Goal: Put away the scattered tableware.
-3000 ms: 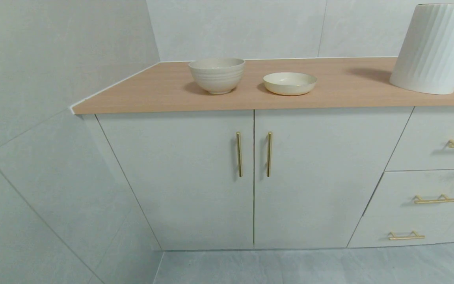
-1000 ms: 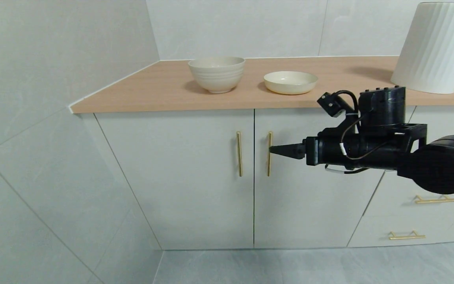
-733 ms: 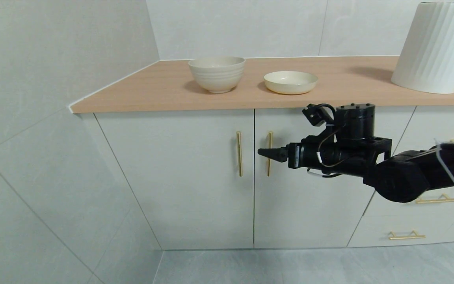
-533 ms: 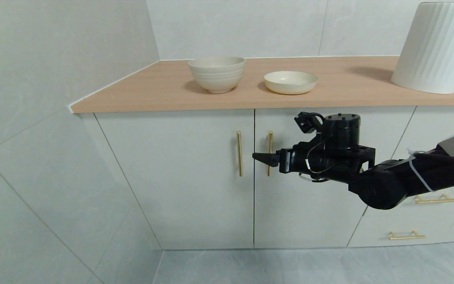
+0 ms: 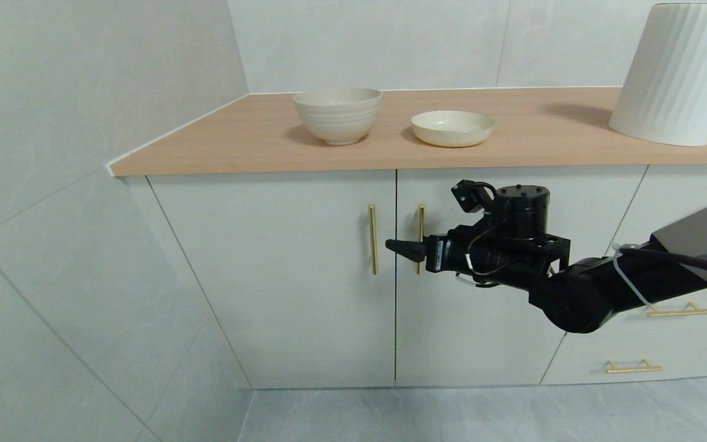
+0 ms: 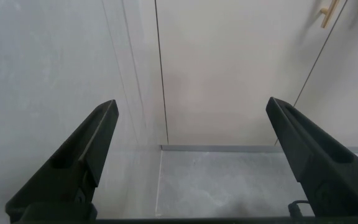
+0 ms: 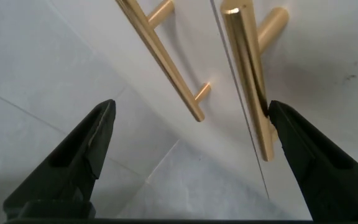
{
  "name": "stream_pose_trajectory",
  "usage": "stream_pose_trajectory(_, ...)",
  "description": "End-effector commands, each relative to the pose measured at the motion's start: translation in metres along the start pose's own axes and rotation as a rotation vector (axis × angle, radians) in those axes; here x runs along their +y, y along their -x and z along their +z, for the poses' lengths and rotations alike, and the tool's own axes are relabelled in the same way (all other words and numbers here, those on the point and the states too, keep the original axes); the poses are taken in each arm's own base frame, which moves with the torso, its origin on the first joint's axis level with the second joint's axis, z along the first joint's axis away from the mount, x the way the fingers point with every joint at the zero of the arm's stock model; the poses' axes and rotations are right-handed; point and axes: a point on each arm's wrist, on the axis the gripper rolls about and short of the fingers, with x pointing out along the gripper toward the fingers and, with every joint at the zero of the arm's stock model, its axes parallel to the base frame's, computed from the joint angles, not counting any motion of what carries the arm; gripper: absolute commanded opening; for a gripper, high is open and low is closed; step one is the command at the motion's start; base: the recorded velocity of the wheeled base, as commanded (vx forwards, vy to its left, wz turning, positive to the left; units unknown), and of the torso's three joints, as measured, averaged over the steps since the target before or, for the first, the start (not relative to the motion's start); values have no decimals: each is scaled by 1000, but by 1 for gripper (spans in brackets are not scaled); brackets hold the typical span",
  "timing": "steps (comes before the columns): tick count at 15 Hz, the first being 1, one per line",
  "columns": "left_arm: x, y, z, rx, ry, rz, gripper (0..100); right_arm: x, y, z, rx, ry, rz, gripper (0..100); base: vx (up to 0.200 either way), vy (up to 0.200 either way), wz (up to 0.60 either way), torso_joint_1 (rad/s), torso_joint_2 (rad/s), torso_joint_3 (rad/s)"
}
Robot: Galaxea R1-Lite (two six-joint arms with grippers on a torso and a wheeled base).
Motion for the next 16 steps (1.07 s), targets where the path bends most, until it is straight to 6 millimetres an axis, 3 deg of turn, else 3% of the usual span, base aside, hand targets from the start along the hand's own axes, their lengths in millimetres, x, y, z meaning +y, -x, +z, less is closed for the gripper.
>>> stream_pose_trajectory(1, 0, 0, 0, 0, 0, 1, 100, 0, -3, -4, 2, -2, 5, 100, 0, 0, 0, 0, 0, 0)
stream_pose_trajectory(10, 0, 0, 0, 0, 0, 1, 100, 10, -10, -7, -28, -71, 12, 100, 0, 0, 0, 0, 0, 0)
stream_pose_trajectory(13, 0, 0, 0, 0, 0, 1, 100, 14, 0, -6, -12, -73, 34, 100, 0, 0, 0, 0, 0, 0)
stream_pose_trajectory(16, 0, 0, 0, 0, 0, 1, 100, 31, 22, -2, 21, -71, 118, 100, 0, 0, 0, 0, 0, 0)
